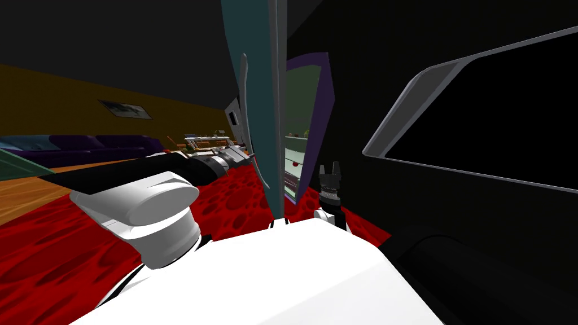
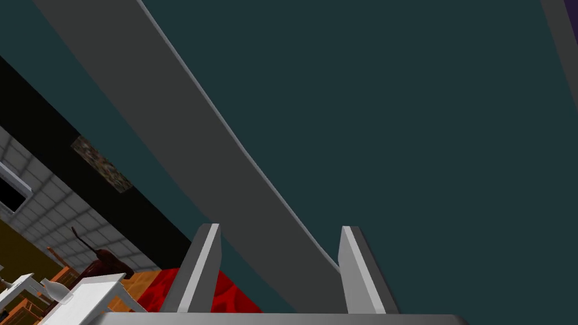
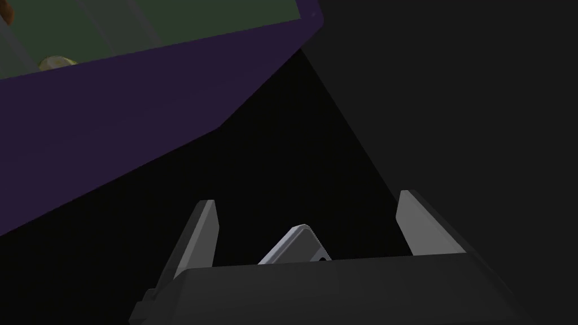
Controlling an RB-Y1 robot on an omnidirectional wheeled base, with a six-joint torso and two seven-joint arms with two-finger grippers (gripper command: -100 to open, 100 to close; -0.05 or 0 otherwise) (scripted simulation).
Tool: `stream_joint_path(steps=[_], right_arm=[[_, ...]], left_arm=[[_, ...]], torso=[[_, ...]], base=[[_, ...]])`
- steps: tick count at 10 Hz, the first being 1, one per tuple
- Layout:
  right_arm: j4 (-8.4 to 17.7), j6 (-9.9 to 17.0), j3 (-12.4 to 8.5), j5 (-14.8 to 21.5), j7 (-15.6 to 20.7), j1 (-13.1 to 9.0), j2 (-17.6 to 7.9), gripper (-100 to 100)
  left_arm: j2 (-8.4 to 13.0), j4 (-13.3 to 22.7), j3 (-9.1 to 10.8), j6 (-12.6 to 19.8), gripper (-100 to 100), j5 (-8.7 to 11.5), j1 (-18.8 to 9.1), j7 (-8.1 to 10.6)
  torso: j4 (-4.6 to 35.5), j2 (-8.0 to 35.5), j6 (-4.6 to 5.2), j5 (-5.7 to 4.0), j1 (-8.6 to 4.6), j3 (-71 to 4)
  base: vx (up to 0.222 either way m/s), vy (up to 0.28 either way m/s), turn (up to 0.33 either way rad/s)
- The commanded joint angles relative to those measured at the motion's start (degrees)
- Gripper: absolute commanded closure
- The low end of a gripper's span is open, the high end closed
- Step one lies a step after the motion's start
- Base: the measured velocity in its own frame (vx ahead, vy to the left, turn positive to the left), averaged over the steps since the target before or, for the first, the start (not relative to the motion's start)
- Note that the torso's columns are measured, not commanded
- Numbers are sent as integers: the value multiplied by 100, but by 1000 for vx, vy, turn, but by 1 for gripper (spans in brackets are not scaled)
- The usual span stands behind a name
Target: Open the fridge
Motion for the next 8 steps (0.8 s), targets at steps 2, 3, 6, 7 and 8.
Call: stream_joint_path(steps=[2,3,6,7,8], right_arm=[[0,0,0,0,0,0,0,0],[0,0,2,0,0,1,2,0],[0,0,0,0,0,1,0,0],[0,0,0,0,0,1,0,0],[0,0,0,0,0,1,0,0]], left_arm=[[15,18,-21,-40,100,151,-54,-22],[5,23,-79,-75,100,273,-73,-48],[-17,28,-191,-128,100,500,-108,-92],[-28,31,-248,-154,100,613,-125,-113],[-28,31,-248,-154,100,613,-125,-113]], torso=[[0,29,-6,4,-9,25],[-9,24,-5,-6,-64,27],[-4,3,-13,16,33,3],[-1,-15,-6,11,25,-15],[-6,-16,-2,9,14,-15]], base=[[-62,253,-28],[-6,194,-51],[19,371,-83],[6,415,-120],[14,361,-37]])
